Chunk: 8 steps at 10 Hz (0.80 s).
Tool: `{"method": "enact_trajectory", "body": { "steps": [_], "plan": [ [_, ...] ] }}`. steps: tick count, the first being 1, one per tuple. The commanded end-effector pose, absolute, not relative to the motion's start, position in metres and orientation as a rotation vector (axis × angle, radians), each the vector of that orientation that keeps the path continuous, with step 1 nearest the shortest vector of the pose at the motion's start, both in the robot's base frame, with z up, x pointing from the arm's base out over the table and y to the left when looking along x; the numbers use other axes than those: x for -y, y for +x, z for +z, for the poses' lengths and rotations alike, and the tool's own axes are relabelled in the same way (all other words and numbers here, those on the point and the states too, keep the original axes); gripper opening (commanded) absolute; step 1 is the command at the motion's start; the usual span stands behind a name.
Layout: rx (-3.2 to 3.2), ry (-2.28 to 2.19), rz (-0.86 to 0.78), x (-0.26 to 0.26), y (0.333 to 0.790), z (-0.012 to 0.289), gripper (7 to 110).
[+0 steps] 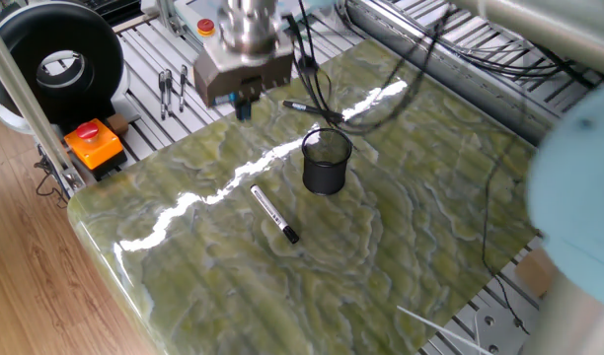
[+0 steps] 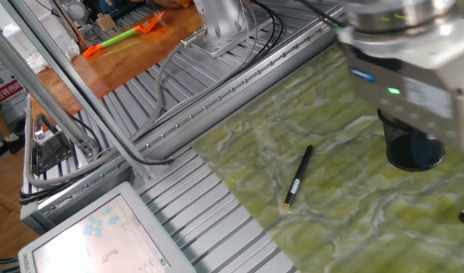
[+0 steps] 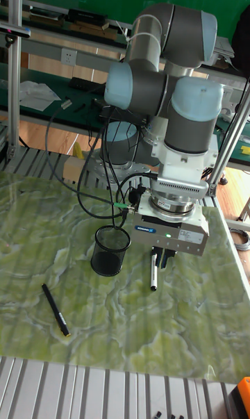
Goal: Put the pen into the pen holder
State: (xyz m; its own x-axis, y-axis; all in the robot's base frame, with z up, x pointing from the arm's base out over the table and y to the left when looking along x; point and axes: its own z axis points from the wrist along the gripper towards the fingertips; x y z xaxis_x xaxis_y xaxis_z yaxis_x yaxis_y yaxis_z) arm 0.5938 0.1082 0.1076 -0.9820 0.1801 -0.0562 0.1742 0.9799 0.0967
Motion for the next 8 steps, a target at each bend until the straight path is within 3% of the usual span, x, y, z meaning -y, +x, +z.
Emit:
{"method": "enact_trajectory", "body": {
  "steps": [1,5,8],
  "plan": [
    [-3.064,0.245,0.137,-0.112,0.563,0.079,7],
    [-3.059,0.22,0.045,-0.097,0.558,0.049,7],
    [-3.066,0.208,0.03,-0.095,0.556,0.046,7]
  ]
}}
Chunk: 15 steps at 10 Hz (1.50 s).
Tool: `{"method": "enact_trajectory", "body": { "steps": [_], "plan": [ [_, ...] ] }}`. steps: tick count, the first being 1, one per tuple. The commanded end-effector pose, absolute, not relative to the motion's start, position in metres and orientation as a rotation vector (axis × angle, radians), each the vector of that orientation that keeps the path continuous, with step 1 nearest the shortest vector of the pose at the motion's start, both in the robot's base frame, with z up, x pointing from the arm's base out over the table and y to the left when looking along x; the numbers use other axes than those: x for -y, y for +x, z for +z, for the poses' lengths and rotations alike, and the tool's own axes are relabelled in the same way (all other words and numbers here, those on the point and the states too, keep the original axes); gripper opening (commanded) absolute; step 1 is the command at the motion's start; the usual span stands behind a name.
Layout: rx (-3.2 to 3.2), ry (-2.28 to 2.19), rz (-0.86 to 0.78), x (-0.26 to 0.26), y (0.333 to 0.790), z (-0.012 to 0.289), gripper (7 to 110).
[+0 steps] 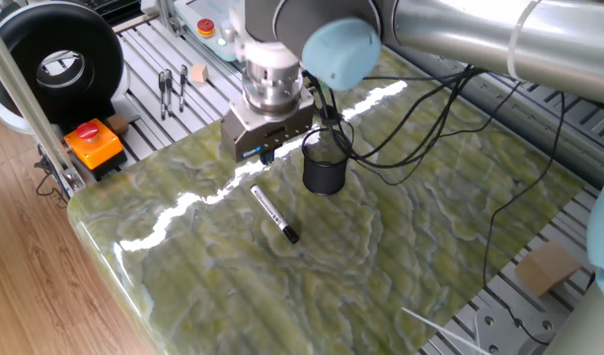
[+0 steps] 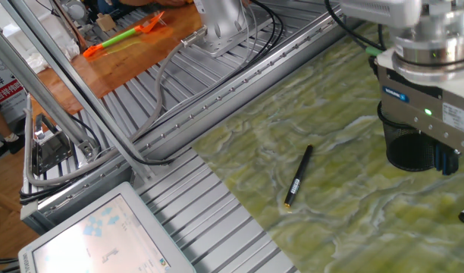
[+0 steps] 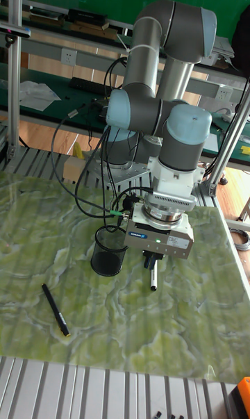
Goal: Put the pen into the pen holder
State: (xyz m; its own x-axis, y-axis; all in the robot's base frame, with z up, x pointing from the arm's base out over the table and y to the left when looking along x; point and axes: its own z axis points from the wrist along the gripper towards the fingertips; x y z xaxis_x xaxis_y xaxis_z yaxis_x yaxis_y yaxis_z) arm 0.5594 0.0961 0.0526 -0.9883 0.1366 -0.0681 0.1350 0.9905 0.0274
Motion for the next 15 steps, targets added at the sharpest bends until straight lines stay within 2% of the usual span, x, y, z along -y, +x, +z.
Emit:
{"method": "enact_trajectory", "body": {
  "steps": [1,7,10,15],
  "plan": [
    [-3.066,0.204,0.03,-0.095,0.556,0.045,7],
    [-3.064,0.201,0.013,-0.092,0.558,0.044,7],
    [-3.023,0.146,-0.125,-0.07,0.567,0.046,7],
    [-3.046,0.021,-0.098,-0.075,0.563,0.045,7]
  ]
}}
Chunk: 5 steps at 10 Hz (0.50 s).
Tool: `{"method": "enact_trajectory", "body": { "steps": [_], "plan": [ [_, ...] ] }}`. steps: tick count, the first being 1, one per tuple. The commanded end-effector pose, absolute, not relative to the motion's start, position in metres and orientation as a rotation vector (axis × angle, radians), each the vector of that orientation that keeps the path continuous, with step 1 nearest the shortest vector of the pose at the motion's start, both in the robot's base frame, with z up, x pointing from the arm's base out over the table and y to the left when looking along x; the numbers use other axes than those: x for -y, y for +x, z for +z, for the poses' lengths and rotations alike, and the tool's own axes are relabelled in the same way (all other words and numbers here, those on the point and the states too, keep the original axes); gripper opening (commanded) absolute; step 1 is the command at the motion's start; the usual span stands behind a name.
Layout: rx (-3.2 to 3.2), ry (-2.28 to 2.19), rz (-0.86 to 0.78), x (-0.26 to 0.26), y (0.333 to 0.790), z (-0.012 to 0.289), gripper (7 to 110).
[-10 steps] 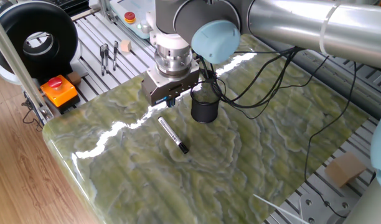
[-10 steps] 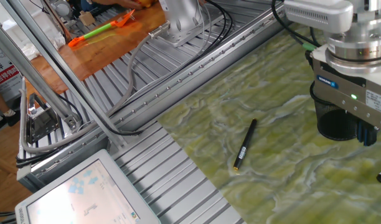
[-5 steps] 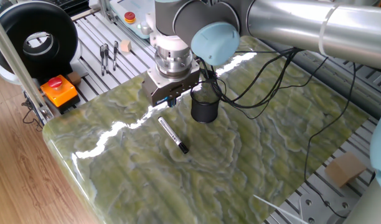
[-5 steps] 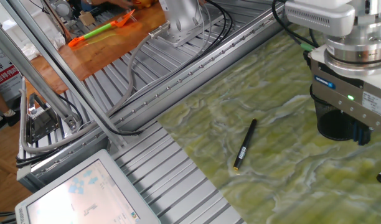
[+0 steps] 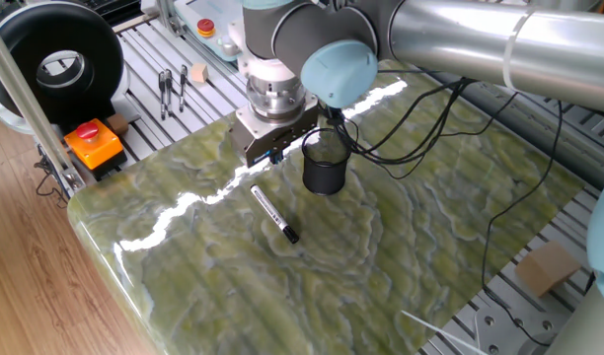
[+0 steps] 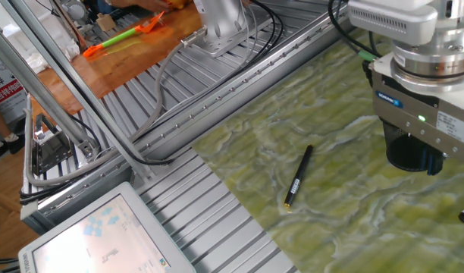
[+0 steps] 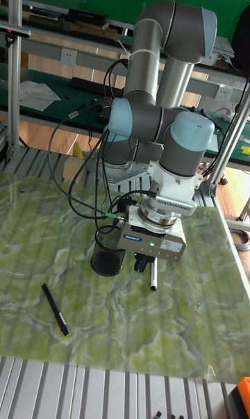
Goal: Put the pen into the pen holder
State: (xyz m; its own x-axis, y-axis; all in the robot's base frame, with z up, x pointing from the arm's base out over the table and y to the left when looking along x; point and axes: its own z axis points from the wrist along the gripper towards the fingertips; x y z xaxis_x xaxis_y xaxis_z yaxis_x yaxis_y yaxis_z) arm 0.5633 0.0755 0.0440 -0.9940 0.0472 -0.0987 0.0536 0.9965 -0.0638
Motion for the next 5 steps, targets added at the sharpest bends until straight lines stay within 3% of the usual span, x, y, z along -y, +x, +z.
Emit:
{"method": "enact_trajectory", "body": {
  "steps": [1,2,5],
  "plan": [
    [-3.04,-0.017,-0.06,-0.082,0.565,0.045,7],
    [-3.023,-0.02,0.065,-0.102,0.569,0.045,7],
    [-3.038,0.049,0.102,-0.108,0.566,0.045,7]
  ]
}}
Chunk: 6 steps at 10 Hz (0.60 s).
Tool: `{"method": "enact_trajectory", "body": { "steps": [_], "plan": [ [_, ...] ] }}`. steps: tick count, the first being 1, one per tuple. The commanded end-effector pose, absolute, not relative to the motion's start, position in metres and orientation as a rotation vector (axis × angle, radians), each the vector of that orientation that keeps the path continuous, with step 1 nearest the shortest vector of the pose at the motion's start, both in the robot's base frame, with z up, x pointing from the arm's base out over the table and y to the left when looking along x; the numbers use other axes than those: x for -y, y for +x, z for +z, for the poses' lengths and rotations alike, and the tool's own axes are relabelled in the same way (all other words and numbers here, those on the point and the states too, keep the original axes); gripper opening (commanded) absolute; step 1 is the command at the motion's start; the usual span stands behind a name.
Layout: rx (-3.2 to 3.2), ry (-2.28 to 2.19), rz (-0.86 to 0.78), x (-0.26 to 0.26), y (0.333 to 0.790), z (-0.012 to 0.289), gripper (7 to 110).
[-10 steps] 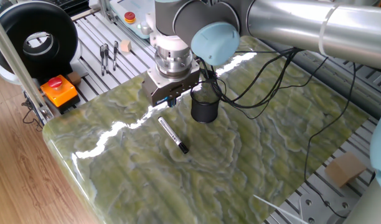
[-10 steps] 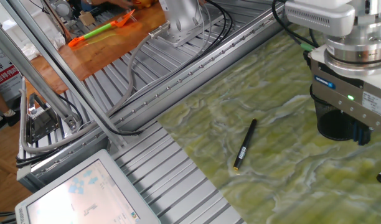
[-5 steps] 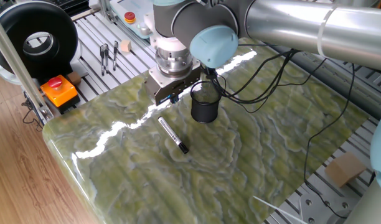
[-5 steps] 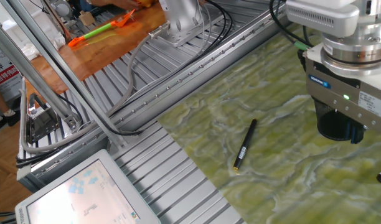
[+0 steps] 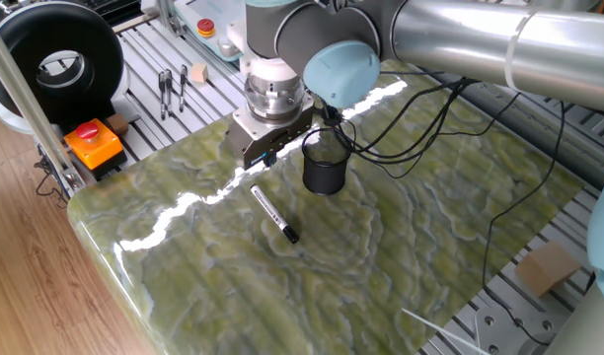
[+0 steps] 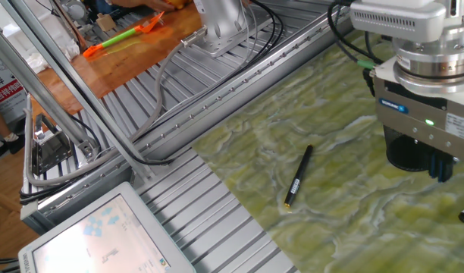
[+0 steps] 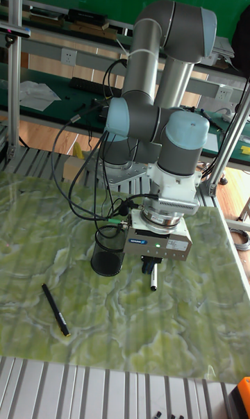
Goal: Put the pen into the pen holder
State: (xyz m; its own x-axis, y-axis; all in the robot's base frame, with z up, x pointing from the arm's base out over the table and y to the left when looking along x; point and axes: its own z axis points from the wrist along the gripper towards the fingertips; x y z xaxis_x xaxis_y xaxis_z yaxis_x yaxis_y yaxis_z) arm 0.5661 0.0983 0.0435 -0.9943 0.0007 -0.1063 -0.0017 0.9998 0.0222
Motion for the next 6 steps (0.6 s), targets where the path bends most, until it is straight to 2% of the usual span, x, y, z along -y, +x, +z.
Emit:
{"method": "enact_trajectory", "body": {
  "steps": [1,4,6],
  "plan": [
    [-3.041,0.066,0.075,-0.103,0.565,0.045,7],
    [-3.044,0.045,0.106,-0.108,0.564,0.045,7],
    [-3.042,0.117,0.107,-0.108,0.59,0.032,7]
  ]
}}
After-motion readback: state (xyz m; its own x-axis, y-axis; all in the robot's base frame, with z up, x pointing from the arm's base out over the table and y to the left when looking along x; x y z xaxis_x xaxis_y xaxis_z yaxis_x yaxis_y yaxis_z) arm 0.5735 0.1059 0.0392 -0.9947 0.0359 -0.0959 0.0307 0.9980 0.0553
